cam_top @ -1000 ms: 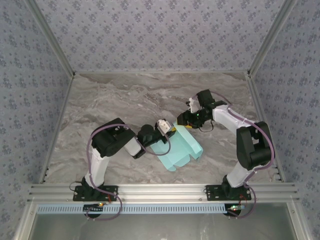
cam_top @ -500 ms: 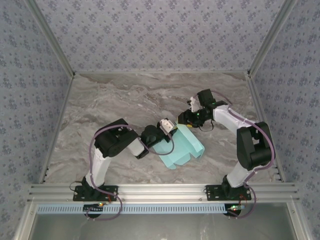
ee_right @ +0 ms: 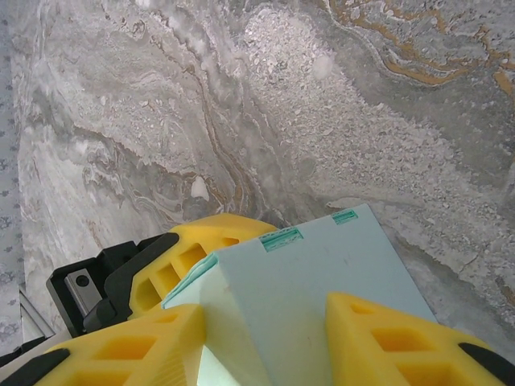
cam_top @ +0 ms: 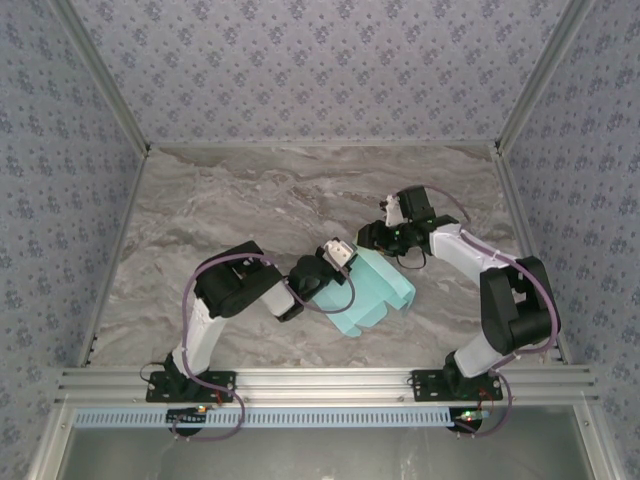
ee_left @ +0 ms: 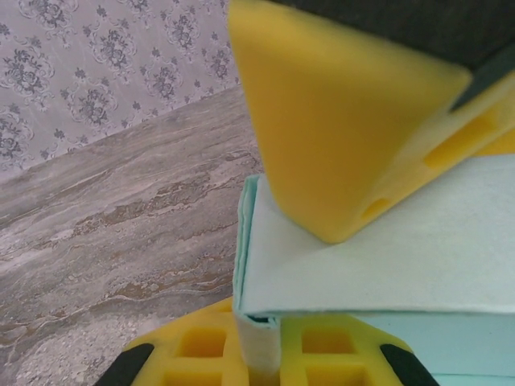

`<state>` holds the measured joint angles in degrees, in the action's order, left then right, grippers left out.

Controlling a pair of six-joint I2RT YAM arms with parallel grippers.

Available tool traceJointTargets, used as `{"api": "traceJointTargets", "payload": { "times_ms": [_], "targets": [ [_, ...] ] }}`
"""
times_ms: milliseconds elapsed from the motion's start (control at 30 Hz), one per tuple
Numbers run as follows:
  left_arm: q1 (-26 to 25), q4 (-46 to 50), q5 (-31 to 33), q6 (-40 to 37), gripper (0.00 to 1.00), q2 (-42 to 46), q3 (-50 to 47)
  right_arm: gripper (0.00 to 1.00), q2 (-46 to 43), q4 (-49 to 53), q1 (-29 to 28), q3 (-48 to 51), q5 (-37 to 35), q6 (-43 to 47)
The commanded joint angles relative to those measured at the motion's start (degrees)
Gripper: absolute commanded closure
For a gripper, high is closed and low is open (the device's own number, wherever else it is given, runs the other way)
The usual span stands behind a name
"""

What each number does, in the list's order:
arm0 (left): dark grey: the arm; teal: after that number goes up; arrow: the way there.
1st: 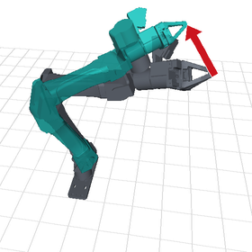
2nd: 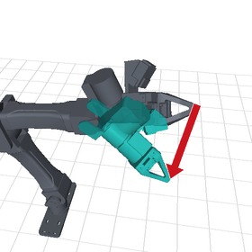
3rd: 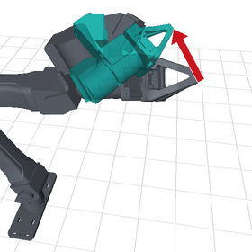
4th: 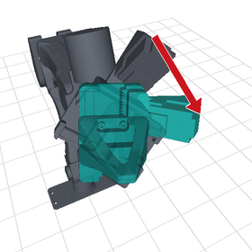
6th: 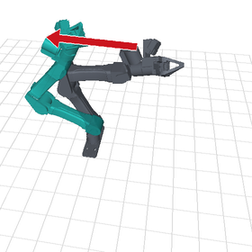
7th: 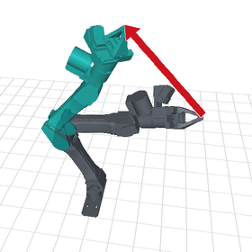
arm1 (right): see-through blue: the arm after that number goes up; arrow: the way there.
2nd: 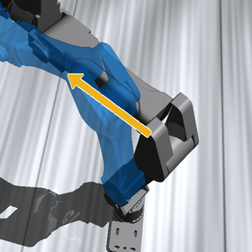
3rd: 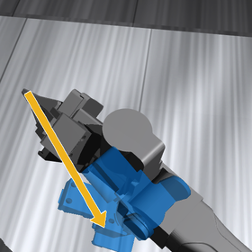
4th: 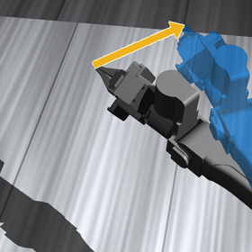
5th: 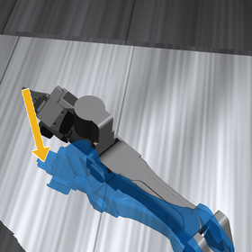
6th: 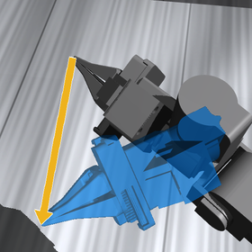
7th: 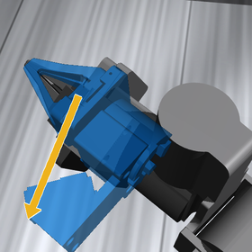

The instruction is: Fold the paper box

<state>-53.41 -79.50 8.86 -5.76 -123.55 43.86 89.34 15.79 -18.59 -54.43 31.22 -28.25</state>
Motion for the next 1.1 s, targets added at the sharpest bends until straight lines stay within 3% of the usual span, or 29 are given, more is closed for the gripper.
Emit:
{"api": "traceJointTargets", "payload": {
  "times_ms": [0,33,167,267,333,433,533,833,1067],
  "targets": [
    [-1.08,2.61,1.84,-1.41,1.0,-1.67,2.29,0.56,0.58,3.24,-2.14,2.57,1.45,-2.37],
    [-1.08,2.25,1.86,-0.82,1.0,-1.86,2.5,0.56,0.56,2.77,-2.32,2.87,1.63,-2.83],
    [-1.12,-0.2,0.81,0.11,0.81,-2.51,2.98,0.57,0.13,1.95,-3.21,3.64,2.04,-4.92],
    [-1.17,-1.09,0.37,0.22,0.79,-2.42,3.32,0.57,-0.42,2.86,-3.71,3.48,0.74,-5.22],
    [-1.26,-1.09,0.46,-0.25,0.79,-2.31,3.66,0.58,-0.76,3.27,-3.77,3.54,0.18,-5.4],
    [-1.25,-0.31,1.68,0.09,0.92,-2.05,3.97,0.58,-1.07,3.13,-3.79,3.88,0.2,-5.98],
    [-1.5,-0.5,2.91,0.22,0.98,-2.82,4.71,0.58,-1.68,2.37,-4.16,4.85,-0.3,-7.34],
    [-3.52,1.7,13.74,0.06,0.91,-5.2,7.79,0.59,-7.25,-3.34,-6.9,10.84,-6.09,-17.41],
    [-3.19,-0.6,6.36,0.02,0.96,-6.45,7.31,0.57,-9.26,0.0,-5.2,9.83,-6.84,-14.19]
  ]
}}
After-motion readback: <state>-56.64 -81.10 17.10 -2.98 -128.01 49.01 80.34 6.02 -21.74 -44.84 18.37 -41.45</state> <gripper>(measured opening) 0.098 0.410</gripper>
